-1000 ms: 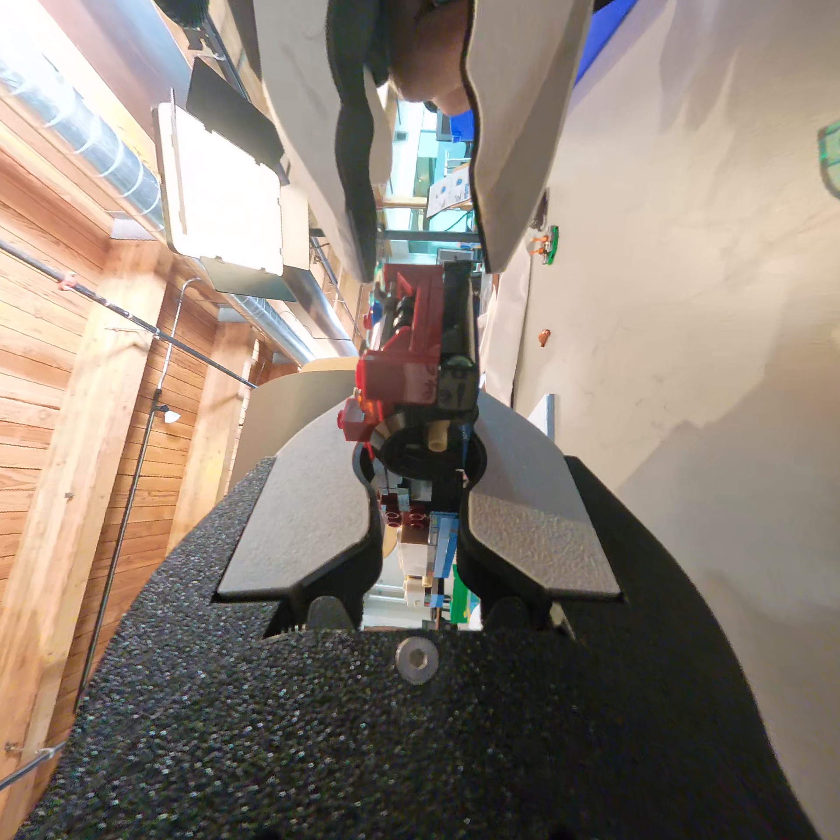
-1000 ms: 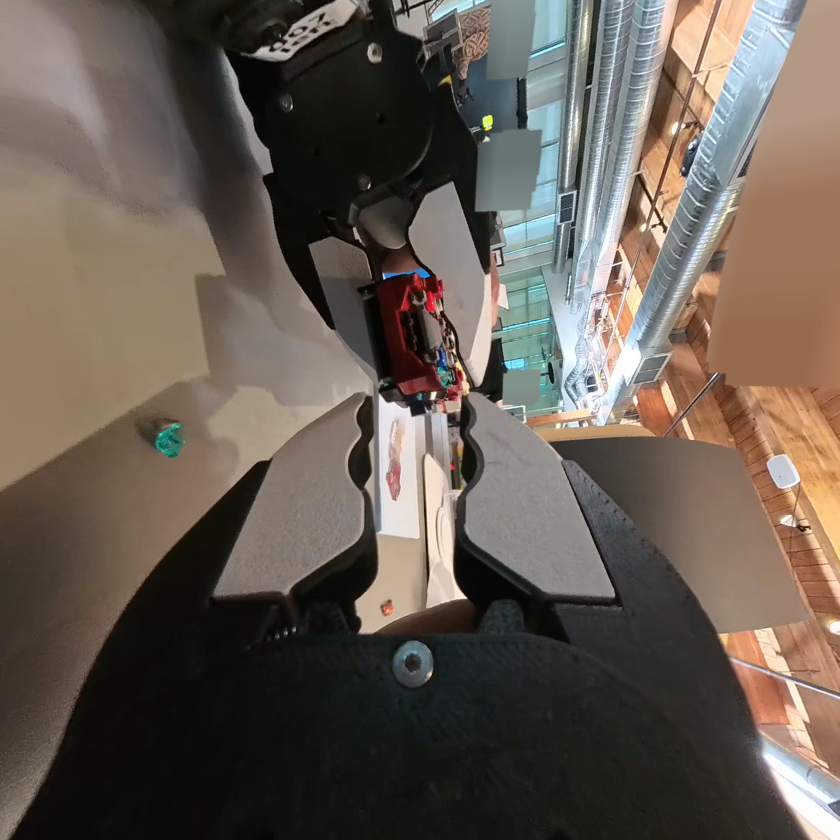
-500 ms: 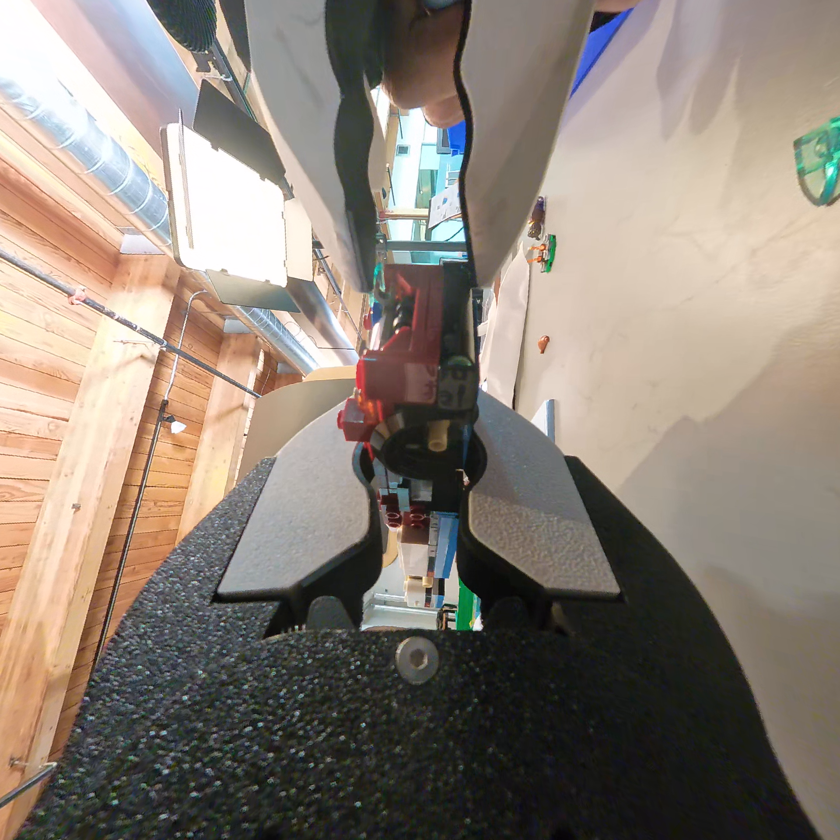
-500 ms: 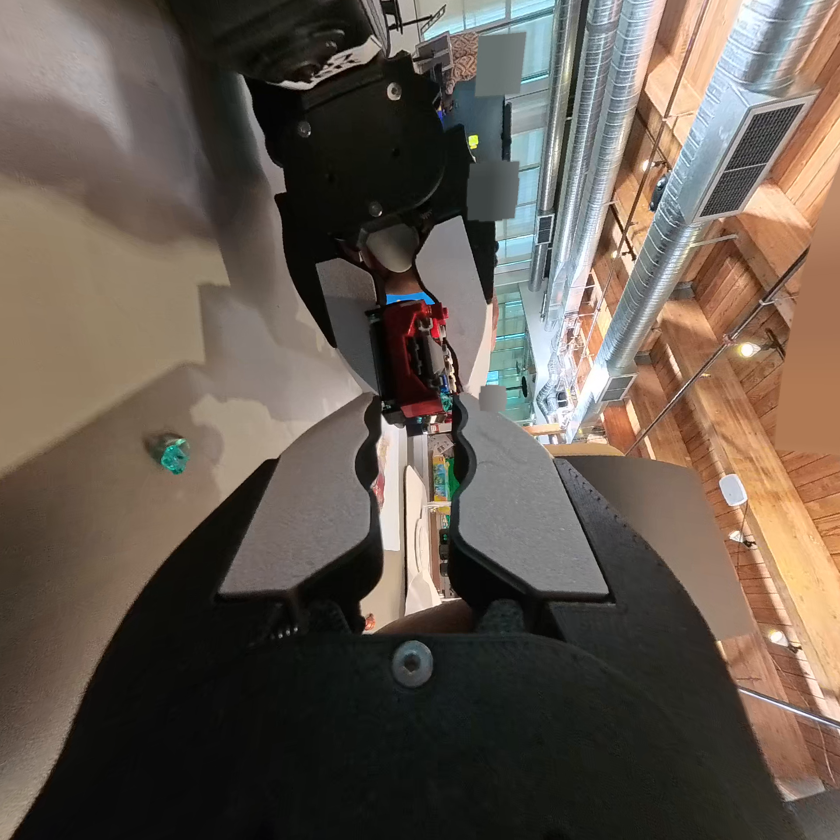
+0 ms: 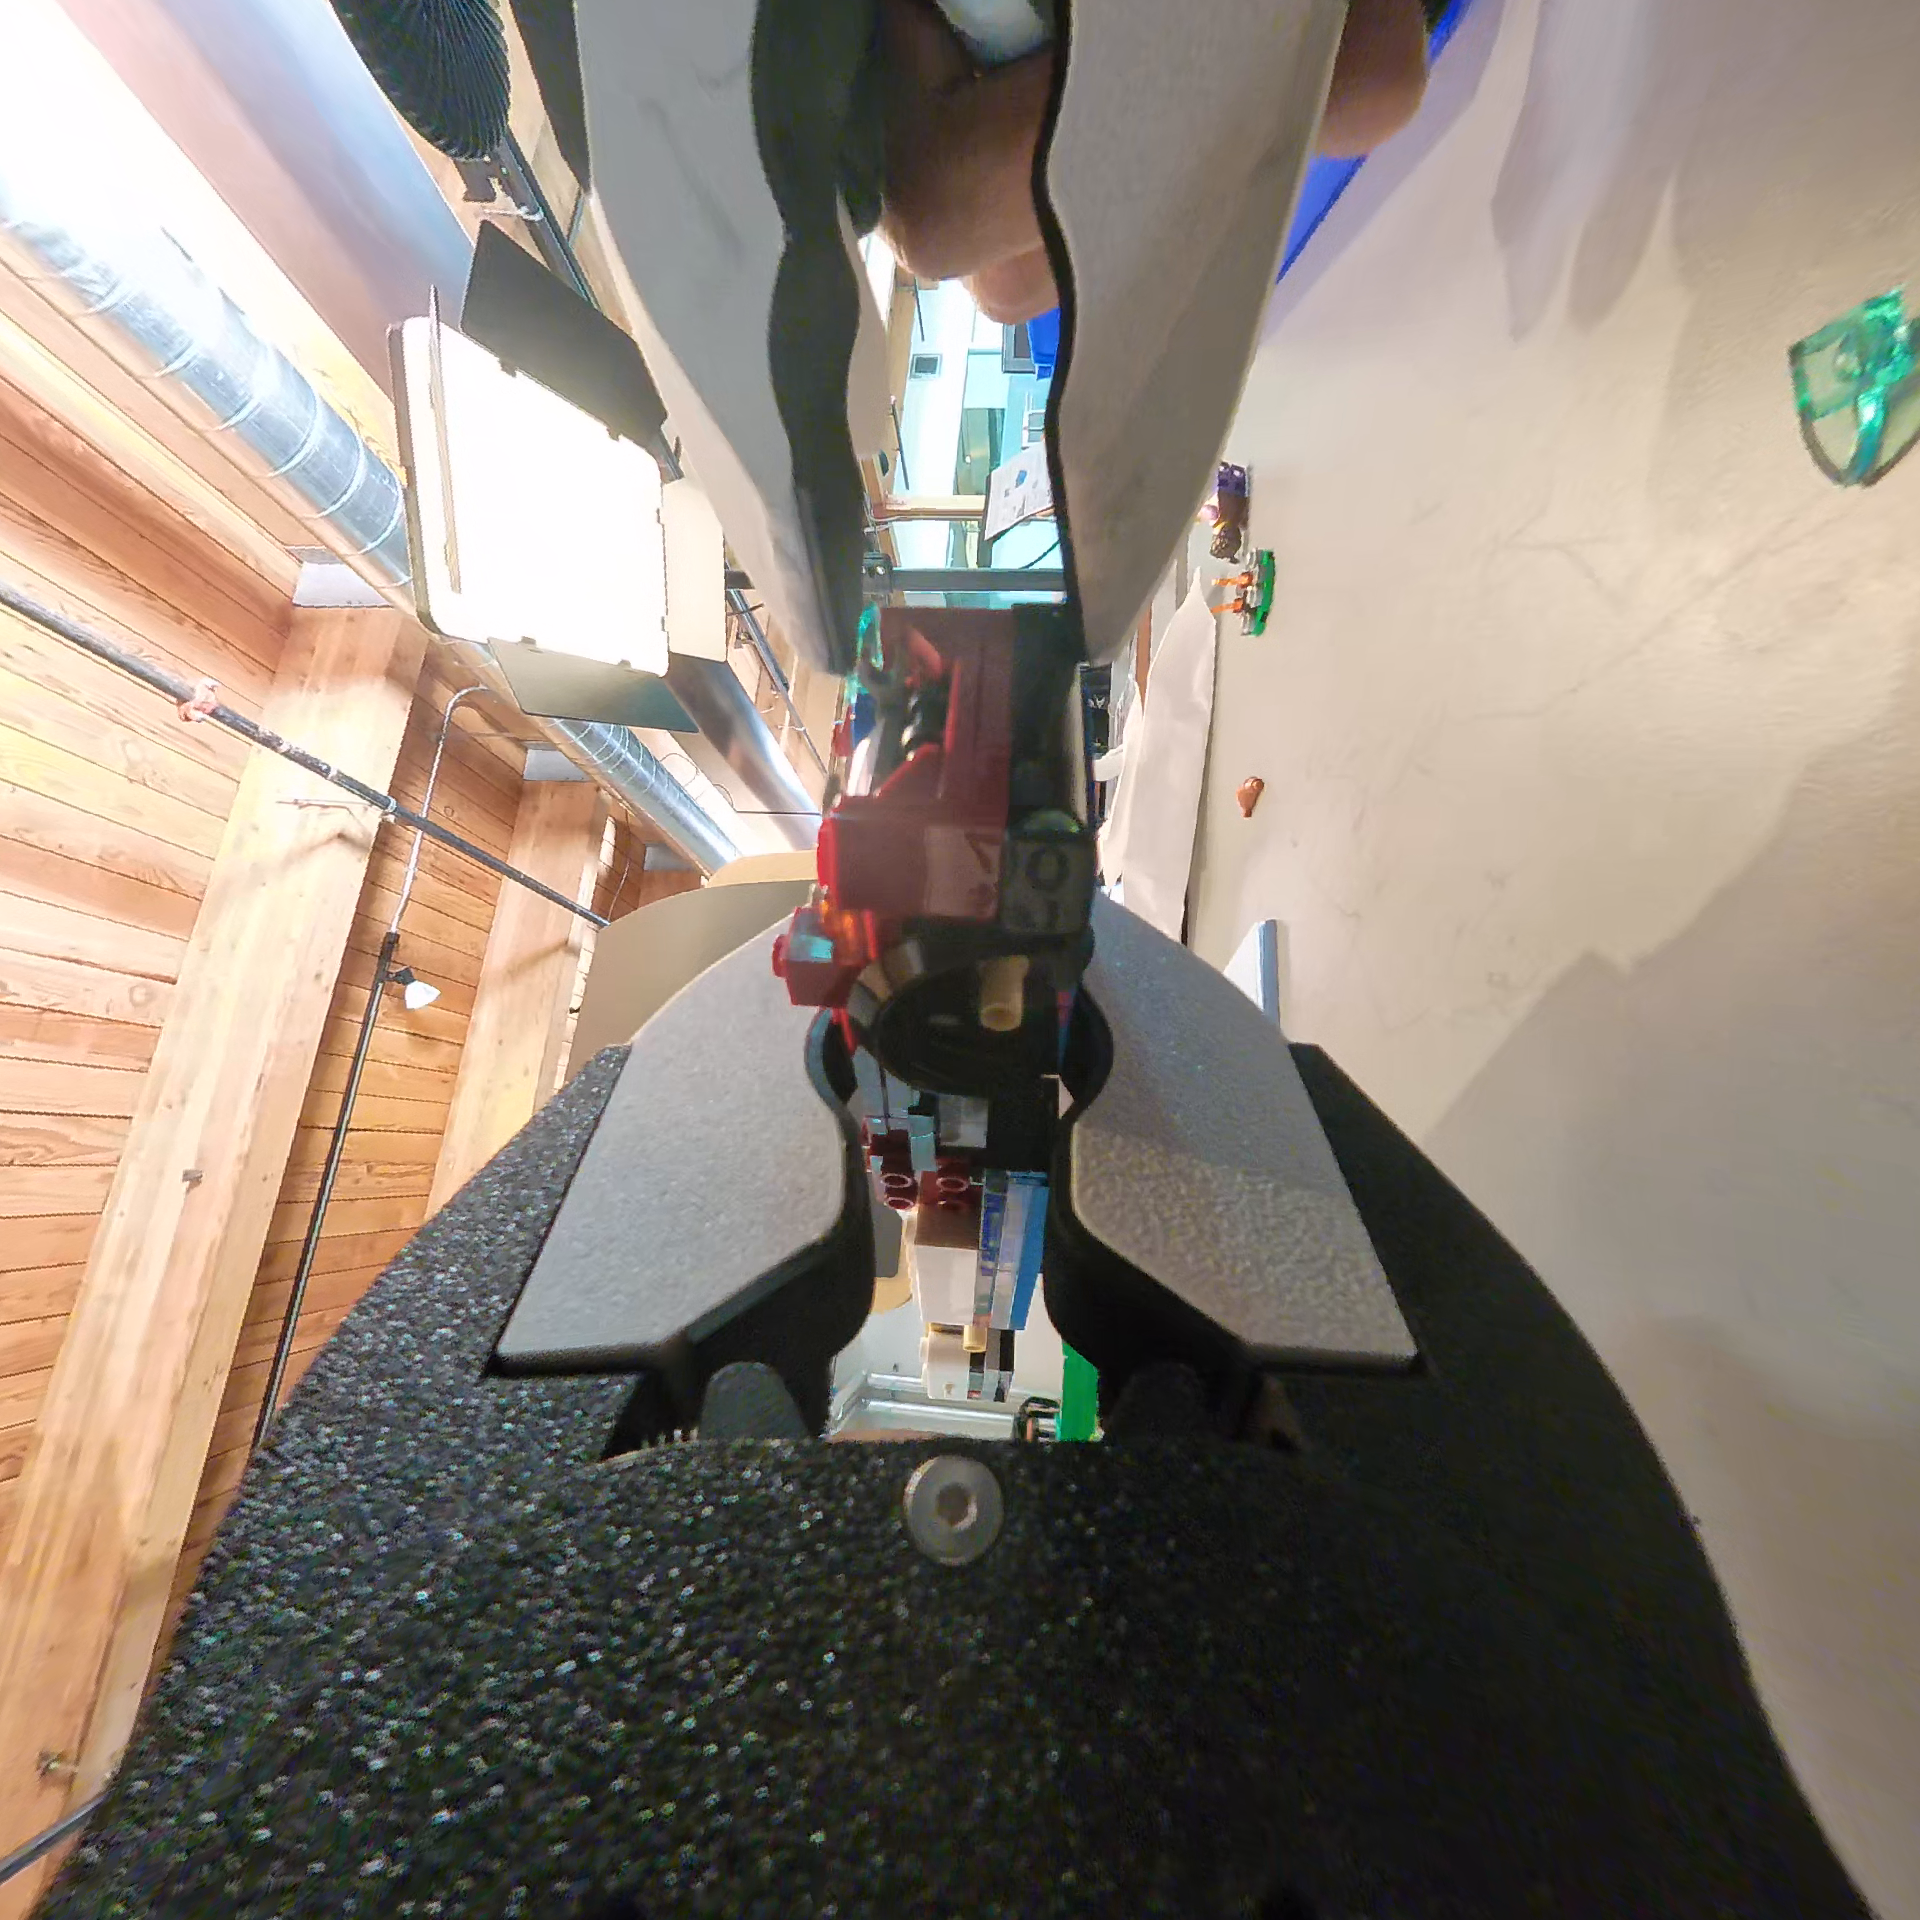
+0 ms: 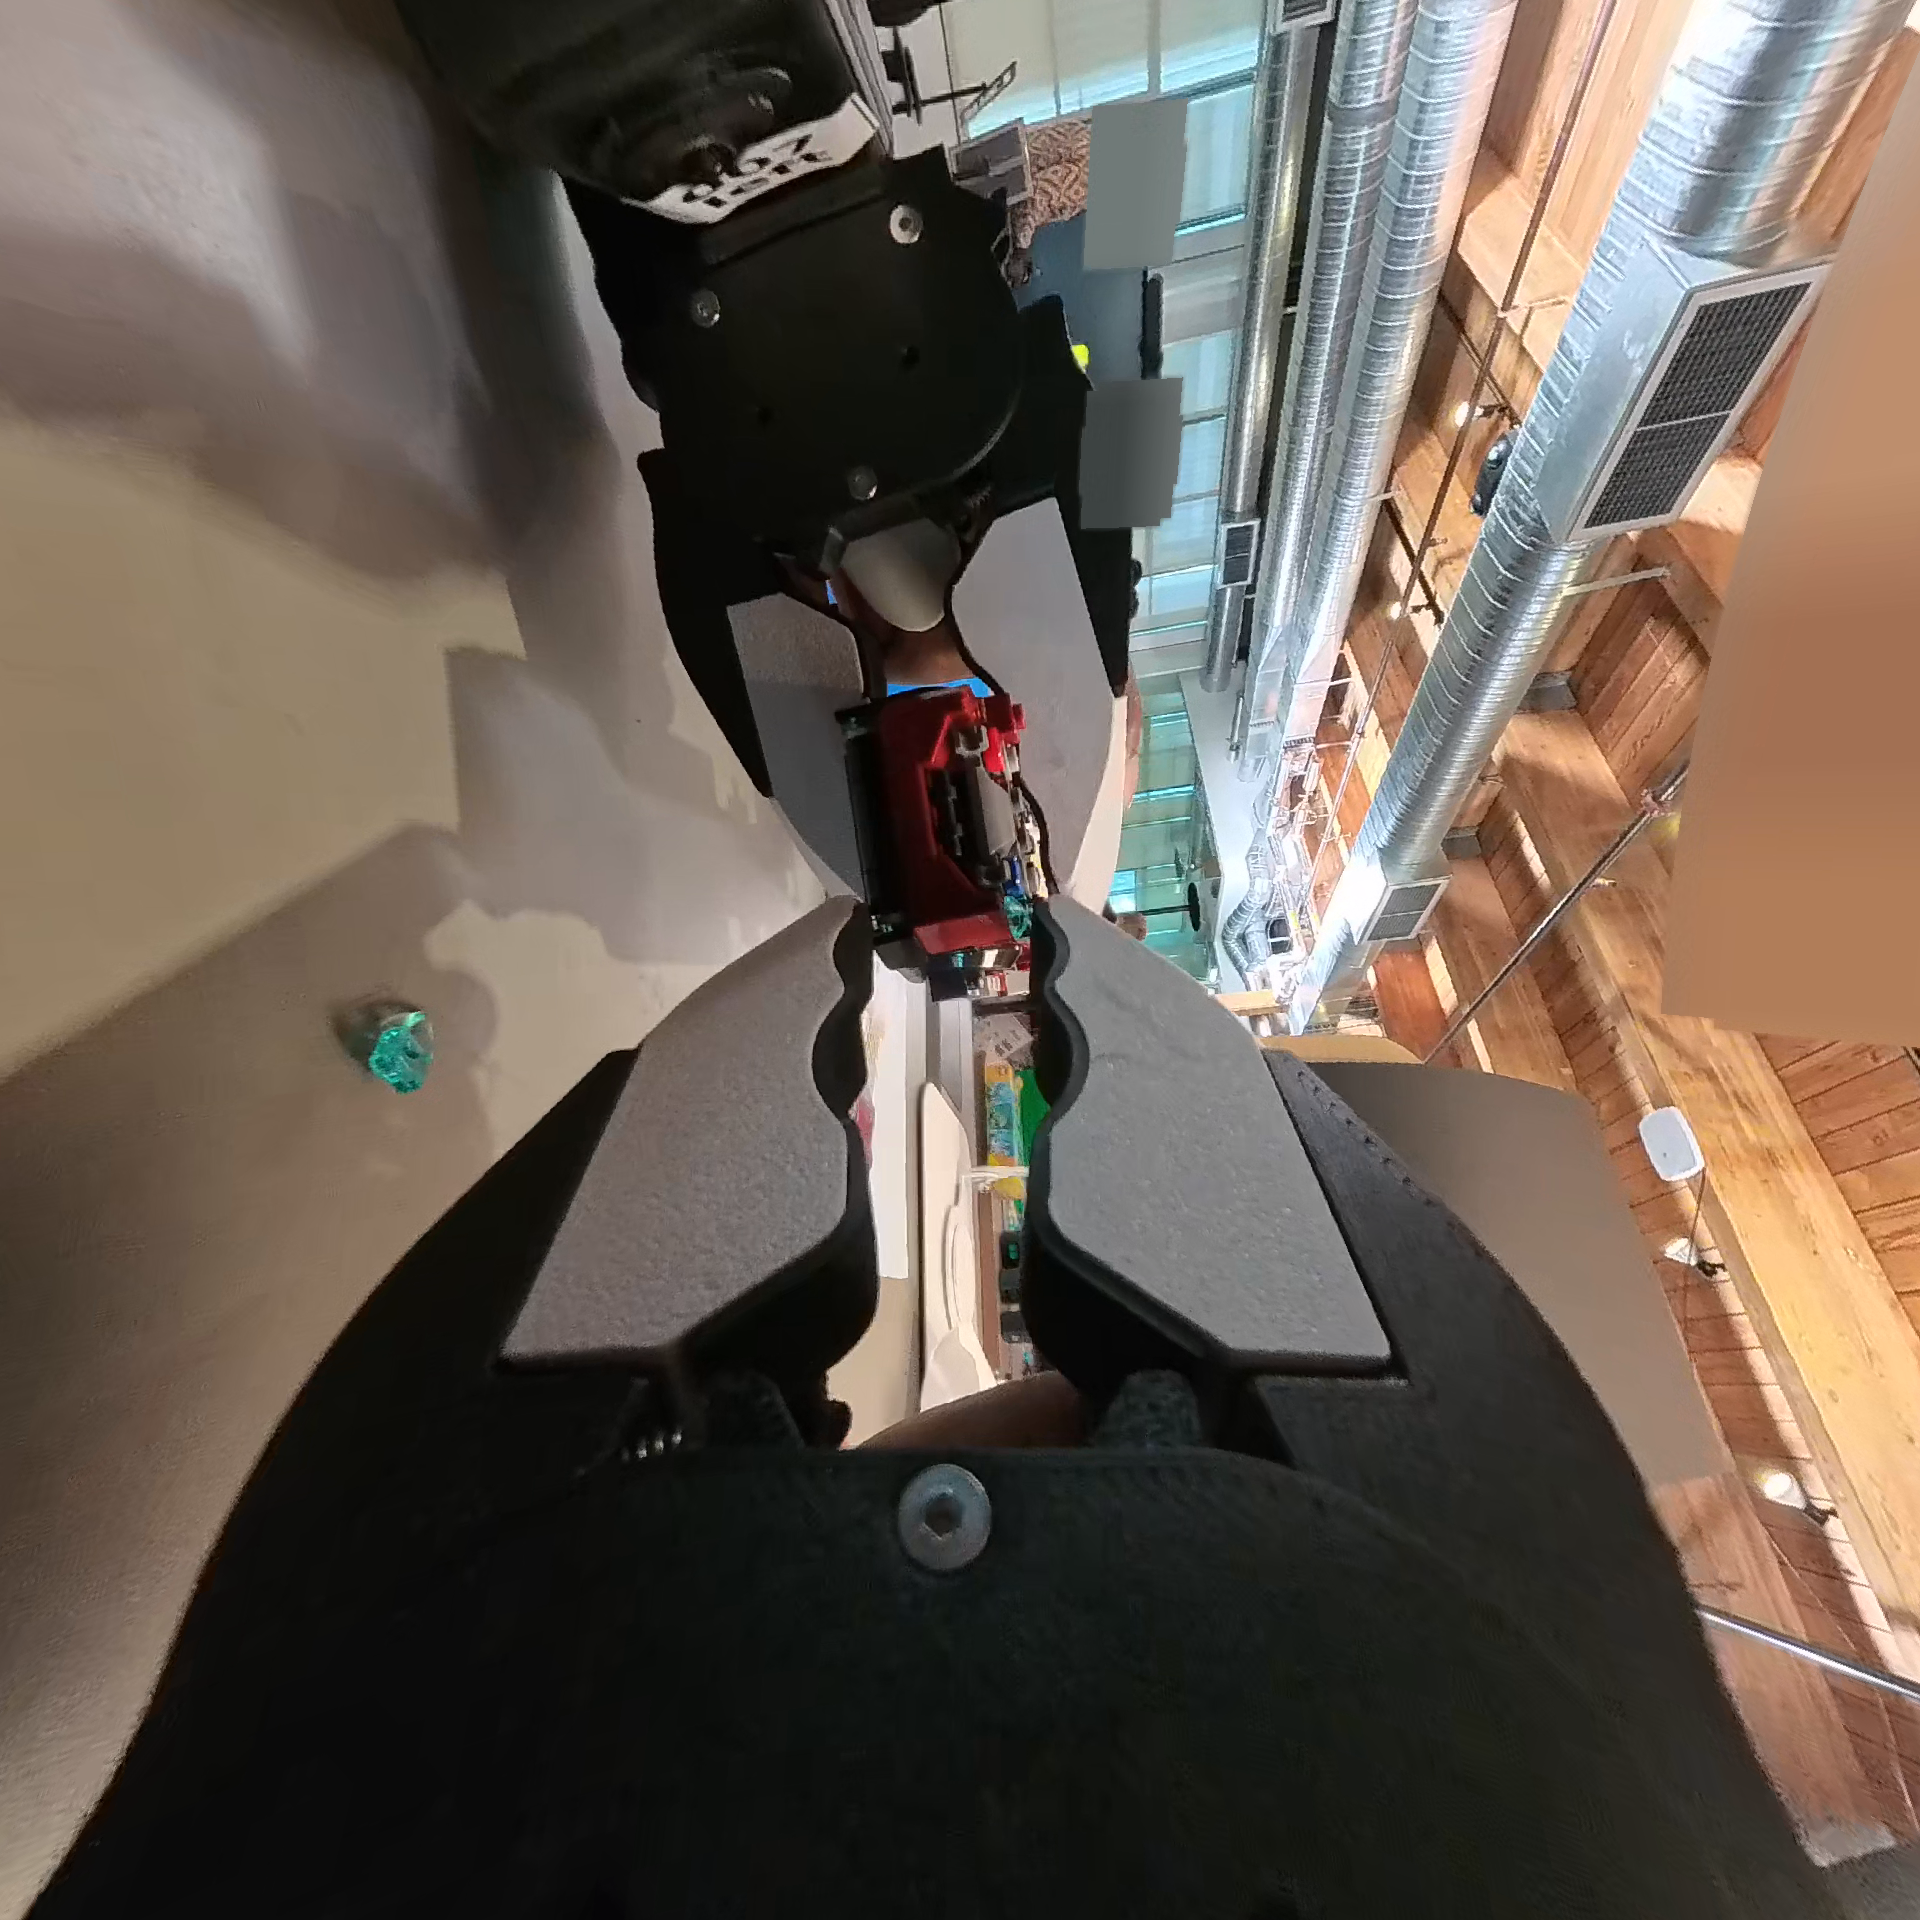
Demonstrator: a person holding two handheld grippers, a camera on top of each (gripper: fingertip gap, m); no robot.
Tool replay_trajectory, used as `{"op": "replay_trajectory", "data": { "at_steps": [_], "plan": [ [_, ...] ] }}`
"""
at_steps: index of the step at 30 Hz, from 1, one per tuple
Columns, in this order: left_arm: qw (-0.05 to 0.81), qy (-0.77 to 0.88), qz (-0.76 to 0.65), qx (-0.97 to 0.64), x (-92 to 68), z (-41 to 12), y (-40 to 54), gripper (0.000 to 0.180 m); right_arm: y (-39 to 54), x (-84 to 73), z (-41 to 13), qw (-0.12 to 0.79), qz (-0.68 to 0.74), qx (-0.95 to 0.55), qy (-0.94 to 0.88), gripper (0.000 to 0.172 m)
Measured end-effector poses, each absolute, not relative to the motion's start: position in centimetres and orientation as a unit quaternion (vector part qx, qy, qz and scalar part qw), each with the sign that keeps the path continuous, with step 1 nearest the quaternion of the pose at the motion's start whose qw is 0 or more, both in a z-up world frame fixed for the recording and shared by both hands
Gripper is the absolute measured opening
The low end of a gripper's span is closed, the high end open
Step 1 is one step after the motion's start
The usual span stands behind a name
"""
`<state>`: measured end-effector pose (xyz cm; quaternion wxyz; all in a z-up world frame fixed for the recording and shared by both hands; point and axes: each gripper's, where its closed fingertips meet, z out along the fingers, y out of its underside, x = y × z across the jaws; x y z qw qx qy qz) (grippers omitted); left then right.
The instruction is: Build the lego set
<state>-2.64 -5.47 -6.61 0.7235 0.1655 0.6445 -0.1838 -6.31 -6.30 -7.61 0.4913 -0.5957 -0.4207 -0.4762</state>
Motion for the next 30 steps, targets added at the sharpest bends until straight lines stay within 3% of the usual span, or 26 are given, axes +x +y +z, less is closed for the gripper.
{"op": "replay_trajectory", "data": {
  "at_steps": [30],
  "plan": [
    [0.717,0.652,-0.166,0.184,-2.55,-7.22,-5.76,0.035,-6.34,-5.83,-8.59,0.466,-0.486,-0.599,-0.434,0.031]
  ]
}}
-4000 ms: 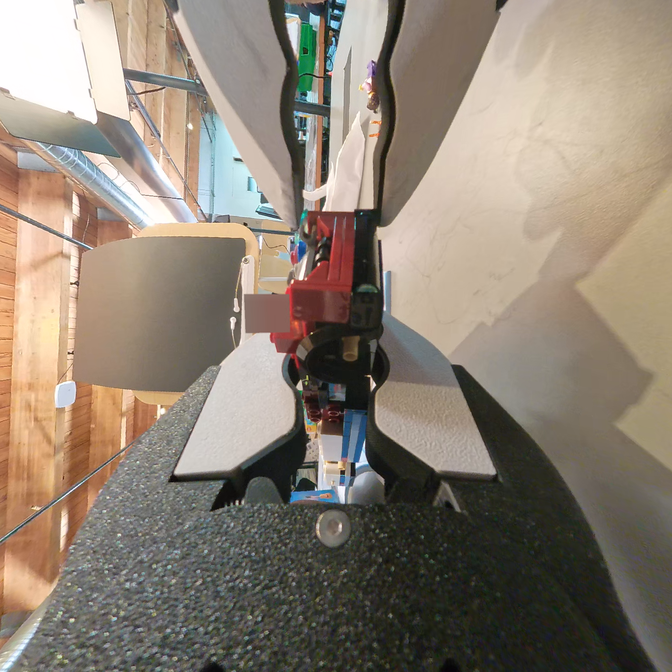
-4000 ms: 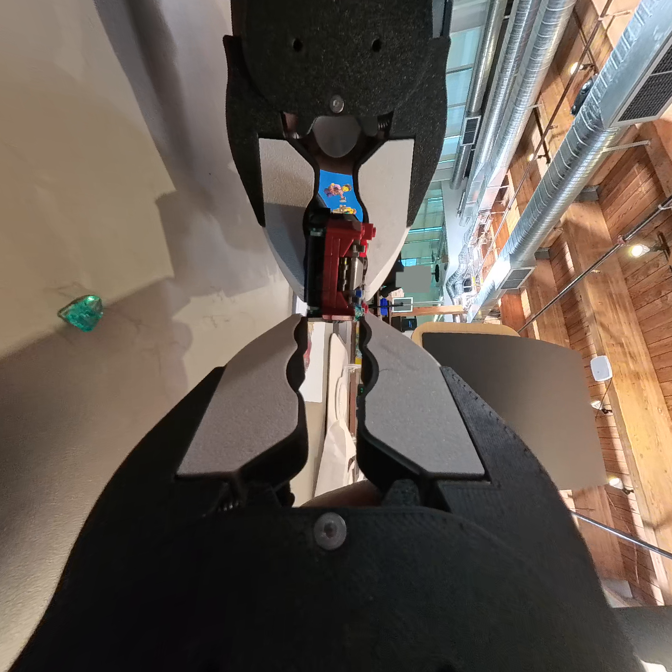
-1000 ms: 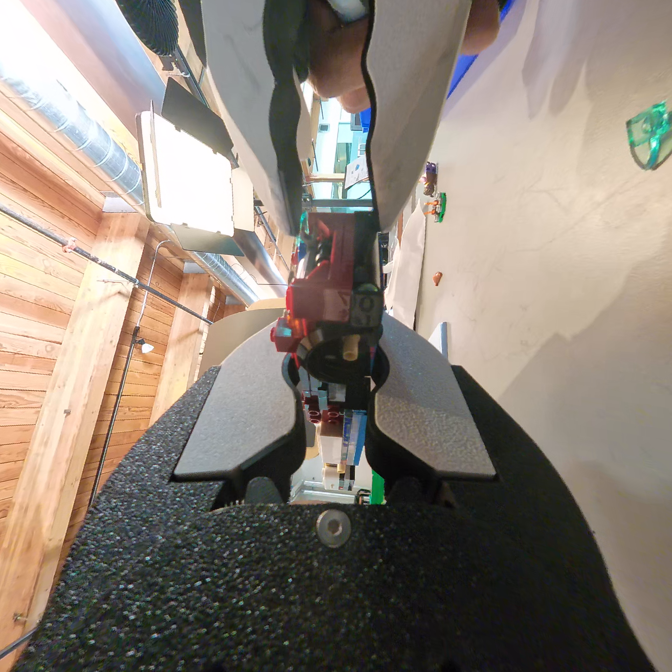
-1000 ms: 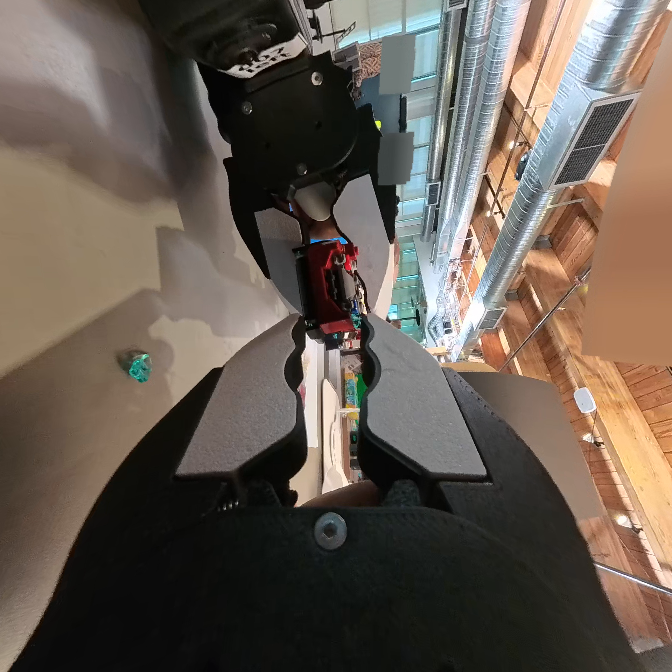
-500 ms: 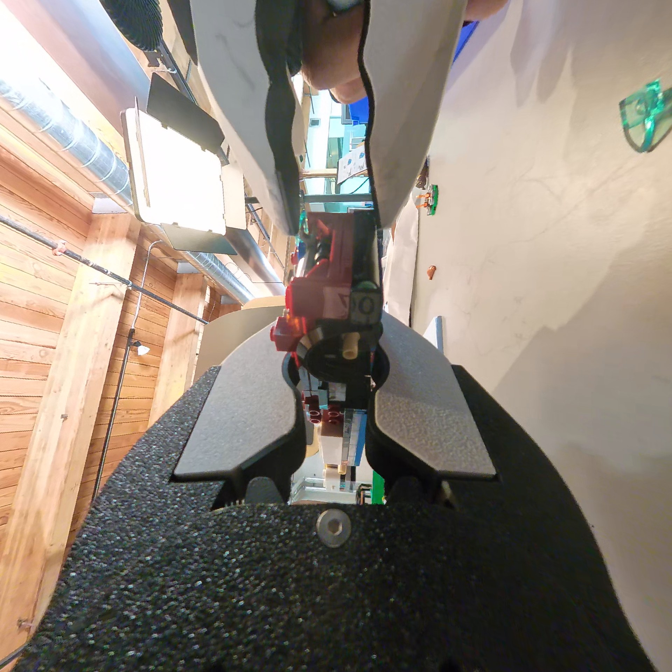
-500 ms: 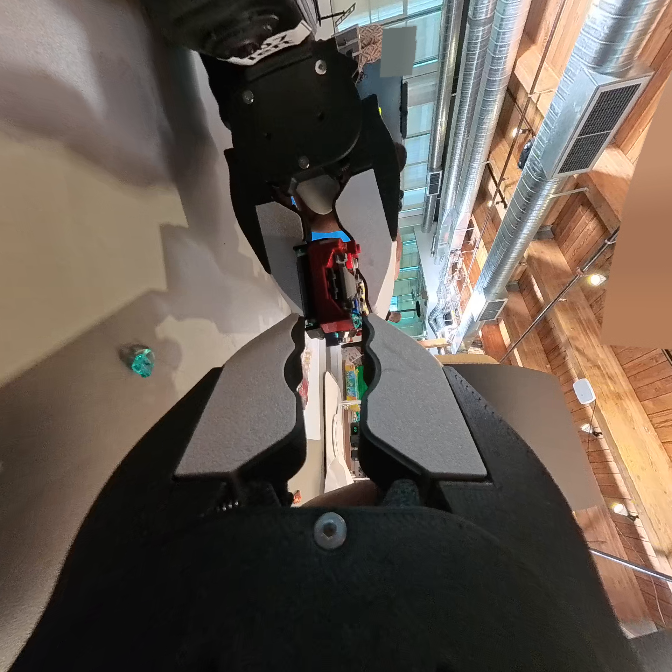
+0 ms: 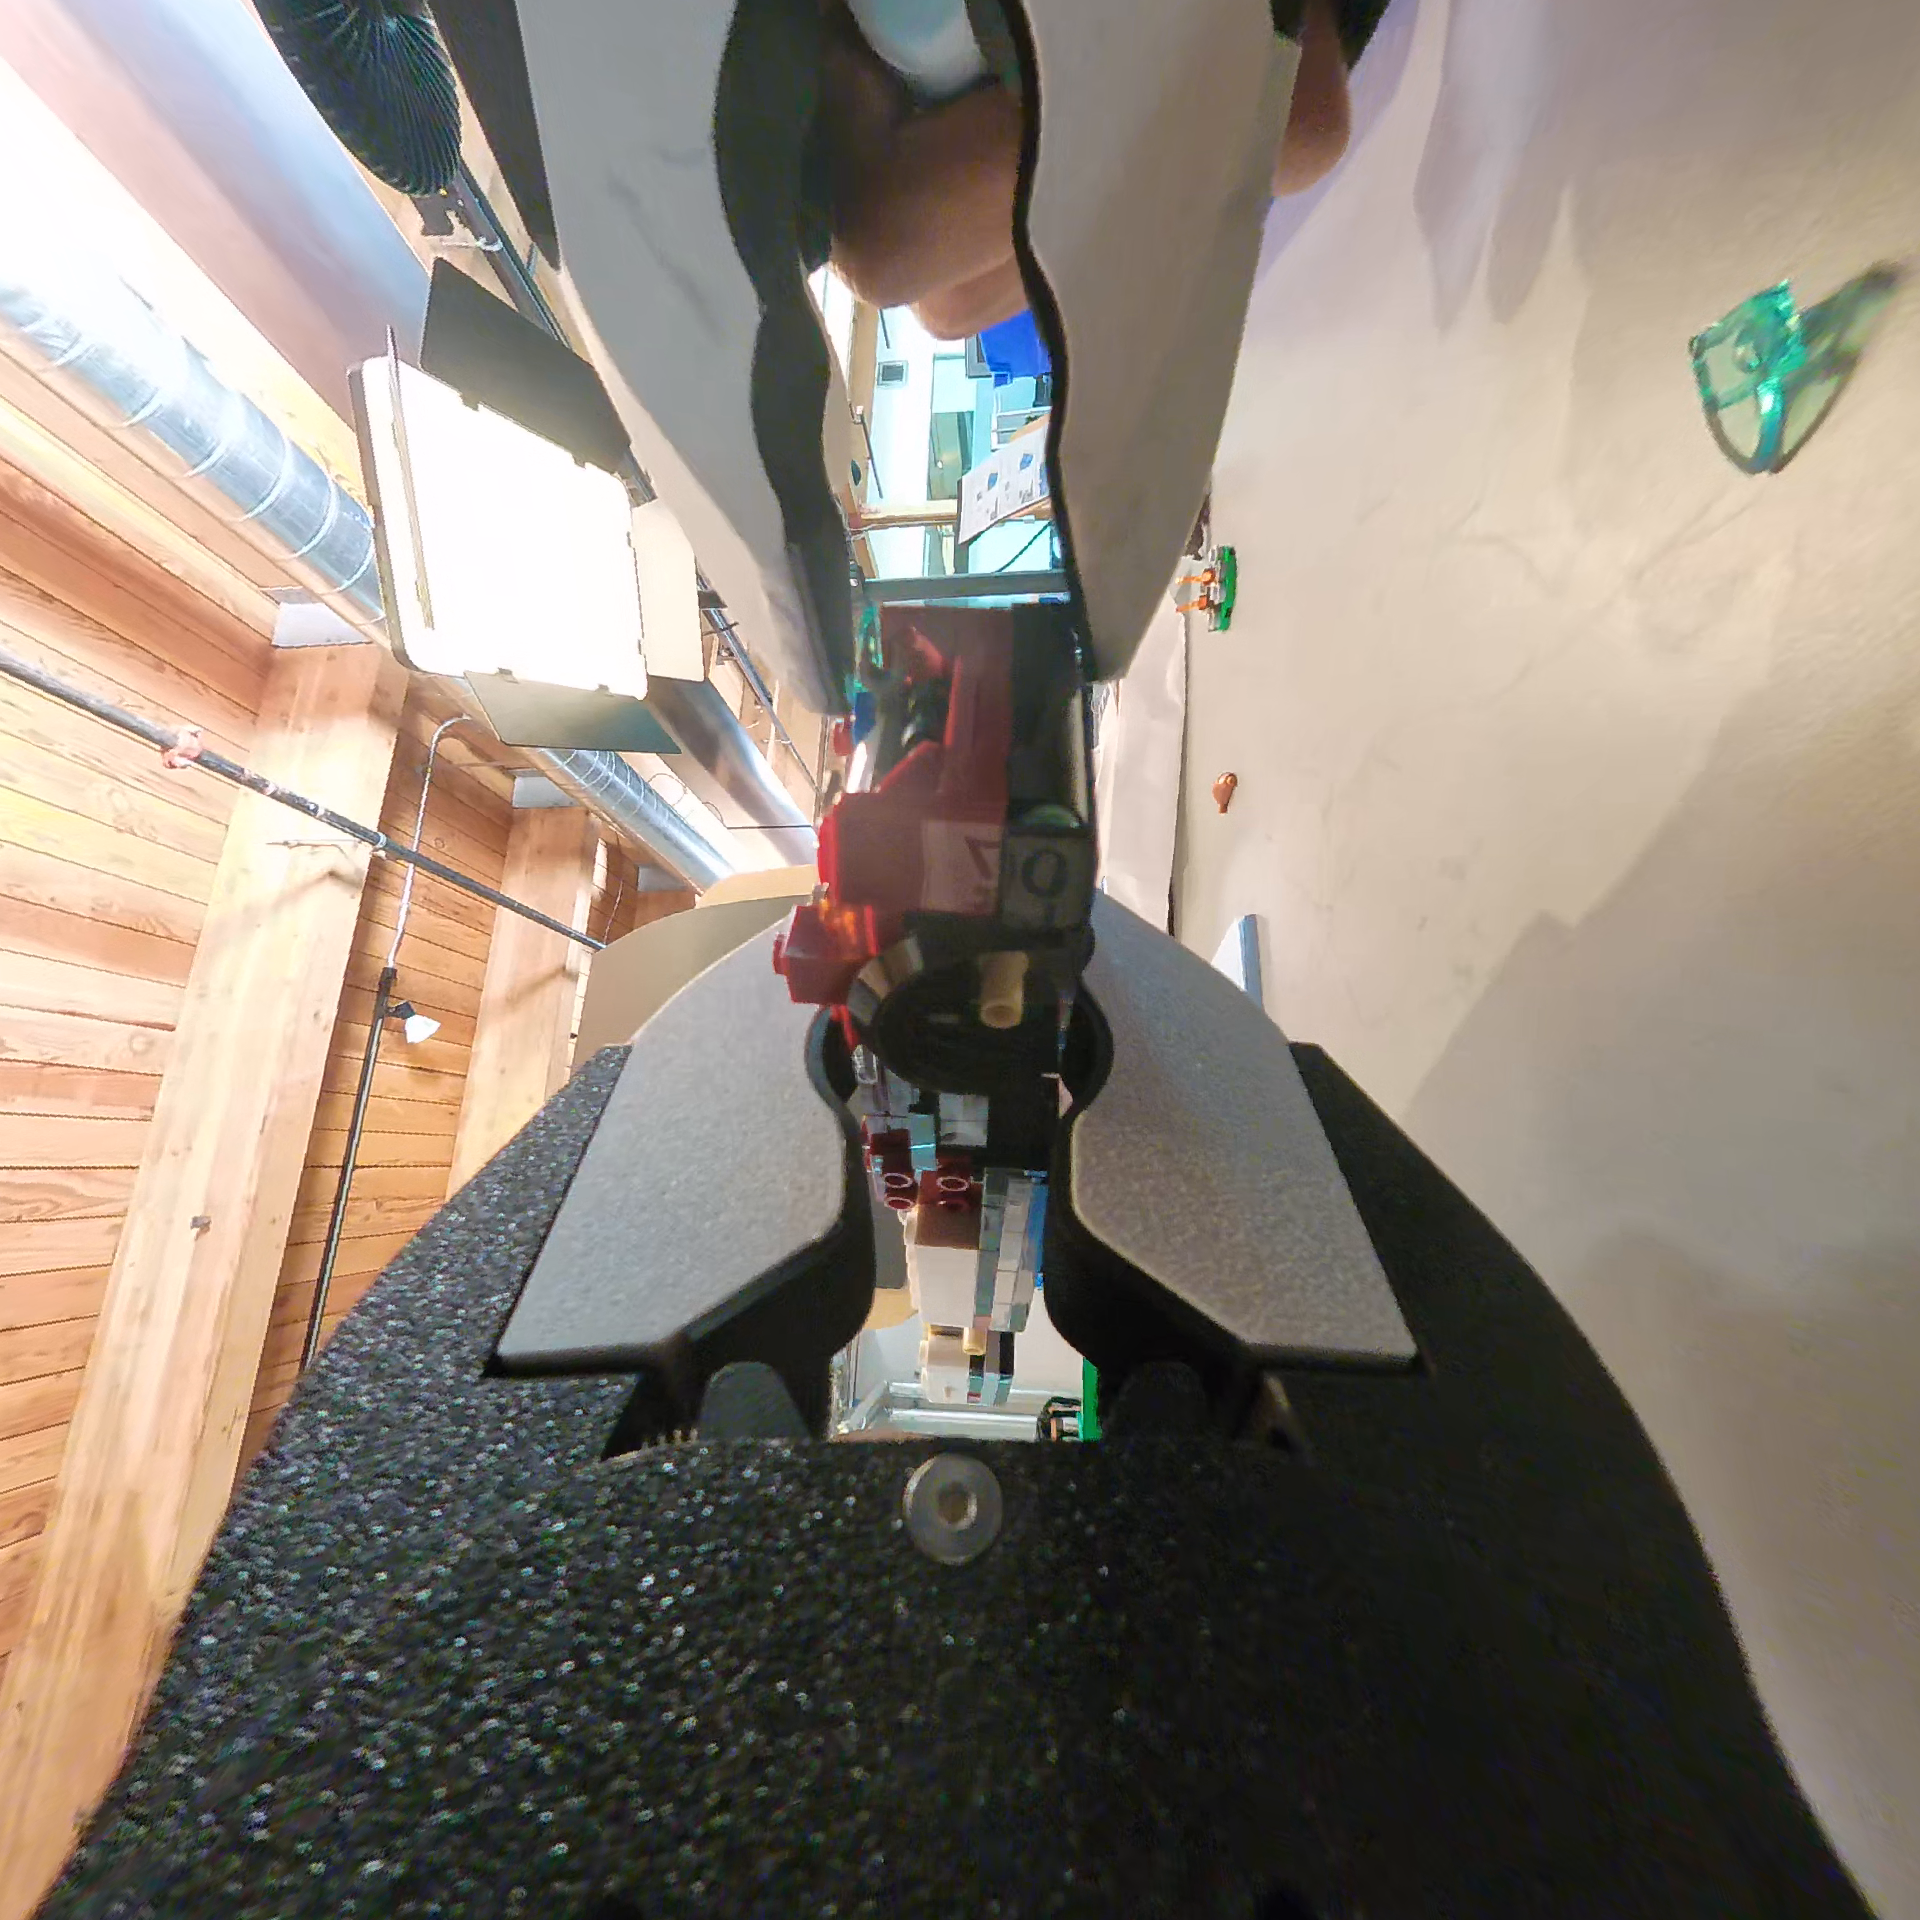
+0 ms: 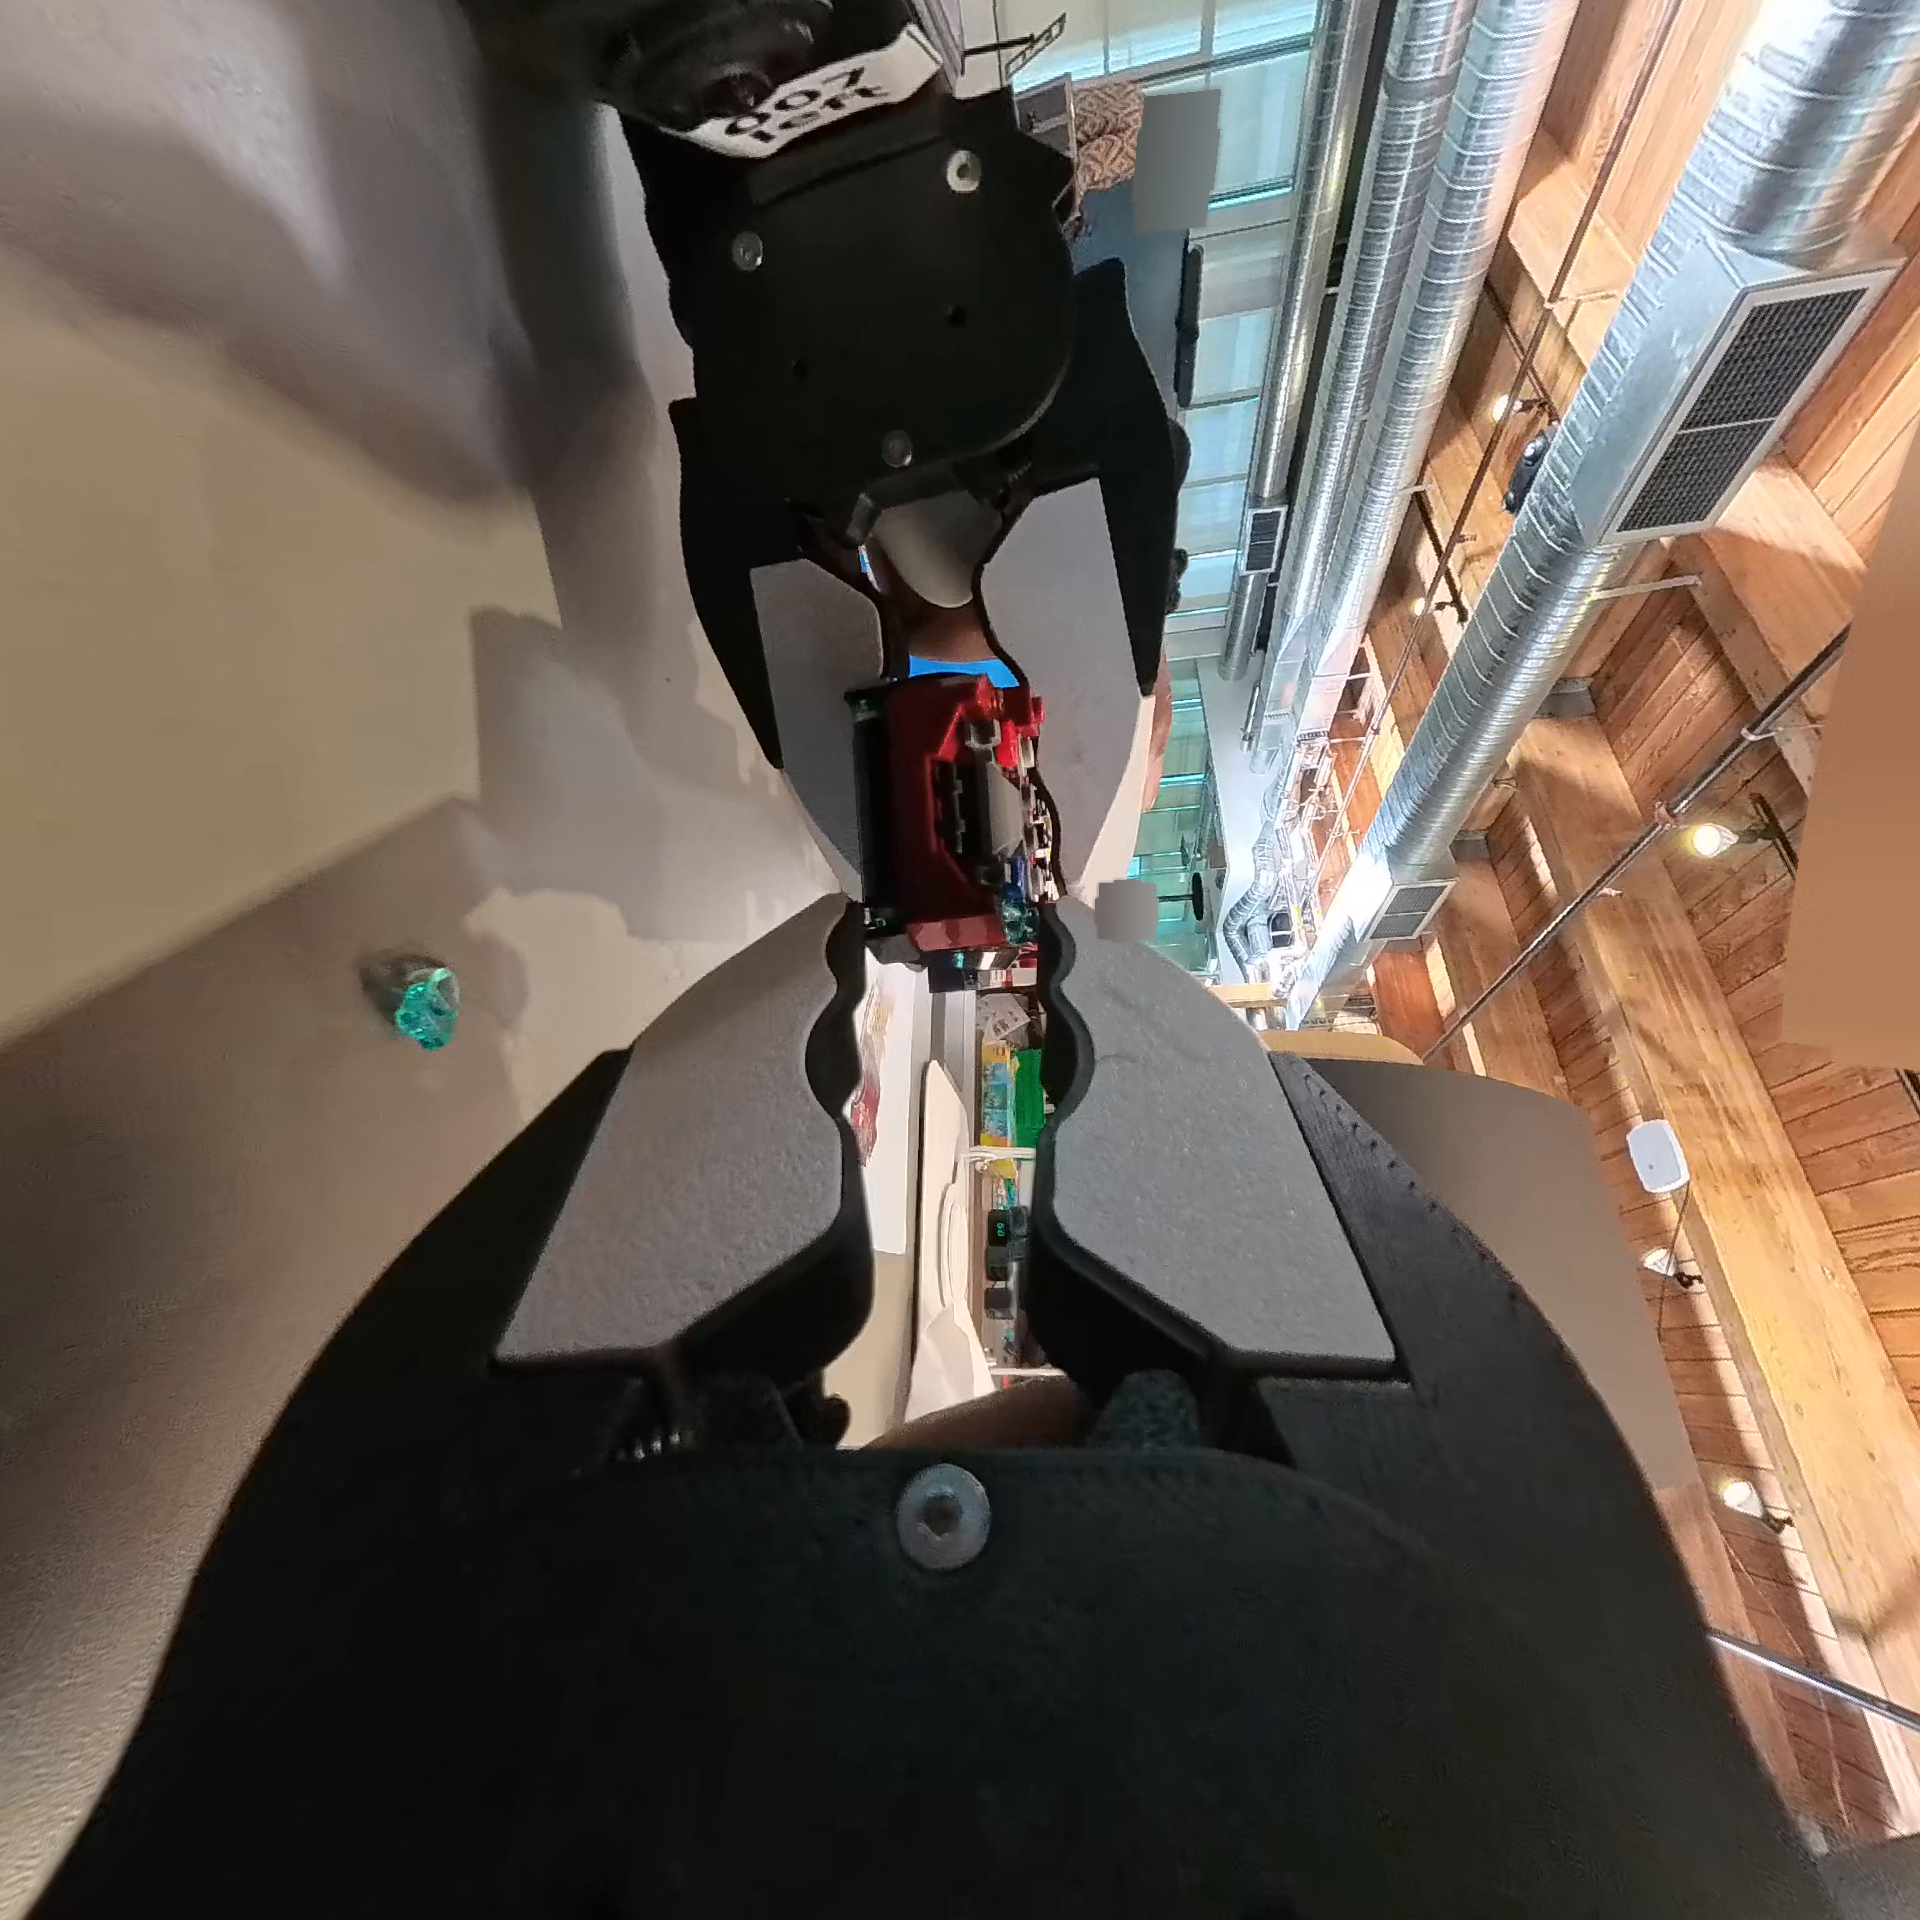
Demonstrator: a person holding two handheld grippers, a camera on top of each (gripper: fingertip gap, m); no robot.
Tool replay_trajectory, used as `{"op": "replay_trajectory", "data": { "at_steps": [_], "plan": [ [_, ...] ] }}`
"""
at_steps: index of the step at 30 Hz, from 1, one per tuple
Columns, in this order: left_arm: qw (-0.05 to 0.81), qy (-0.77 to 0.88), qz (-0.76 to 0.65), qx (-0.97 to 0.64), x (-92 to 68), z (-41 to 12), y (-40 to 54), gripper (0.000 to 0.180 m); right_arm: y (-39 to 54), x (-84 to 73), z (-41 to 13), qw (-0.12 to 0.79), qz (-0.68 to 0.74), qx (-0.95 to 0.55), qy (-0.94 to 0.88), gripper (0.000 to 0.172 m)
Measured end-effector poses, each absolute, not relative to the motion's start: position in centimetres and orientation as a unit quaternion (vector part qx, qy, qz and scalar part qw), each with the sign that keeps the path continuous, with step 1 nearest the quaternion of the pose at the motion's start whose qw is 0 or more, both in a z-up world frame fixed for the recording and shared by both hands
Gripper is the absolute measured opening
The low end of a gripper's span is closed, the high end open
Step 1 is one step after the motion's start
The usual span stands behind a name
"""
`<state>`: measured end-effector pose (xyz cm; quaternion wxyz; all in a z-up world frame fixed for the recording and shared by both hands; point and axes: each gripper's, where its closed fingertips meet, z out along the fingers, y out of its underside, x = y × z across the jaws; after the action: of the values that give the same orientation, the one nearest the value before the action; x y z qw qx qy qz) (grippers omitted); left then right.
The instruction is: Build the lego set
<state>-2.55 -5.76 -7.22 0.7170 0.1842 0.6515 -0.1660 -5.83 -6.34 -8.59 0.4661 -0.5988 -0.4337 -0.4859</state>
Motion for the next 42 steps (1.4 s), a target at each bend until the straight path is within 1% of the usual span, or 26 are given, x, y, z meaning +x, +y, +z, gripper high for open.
{"op": "replay_trajectory", "data": {
  "at_steps": [19,23,26,30,34,42],
  "plan": [
    [0.709,0.665,-0.166,0.168,-2.1,-7.6,-5.4,0.035,-6.2,-5.1,-8.8,0.472,-0.487,-0.609,-0.411,0.033],
    [0.703,0.67,-0.177,0.159,-2.1,-7.7,-5.3,0.035,-6.2,-4.7,-8.7,0.472,-0.49,-0.612,-0.404,0.044],
    [0.693,0.677,-0.194,0.152,-2.2,-7.7,-5.5,0.035,-6.0,-4.5,-8.6,0.469,-0.5,-0.608,-0.402,0.047],
    [0.681,0.684,-0.216,0.147,-2.6,-7.8,-6.1,0.035,-5.7,-4.5,-8.4,0.466,-0.517,-0.597,-0.399,0.046],
    [0.676,0.687,-0.22,0.152,-2.8,-8.0,-6.4,0.035,-5.5,-4.5,-8.4,0.465,-0.523,-0.59,-0.402,0.037],
    [0.673,0.691,-0.219,0.148,-2.8,-8.3,-6.4,0.035,-5.7,-4.4,-8.4,0.456,-0.525,-0.589,-0.412,0.035]
  ]
}}
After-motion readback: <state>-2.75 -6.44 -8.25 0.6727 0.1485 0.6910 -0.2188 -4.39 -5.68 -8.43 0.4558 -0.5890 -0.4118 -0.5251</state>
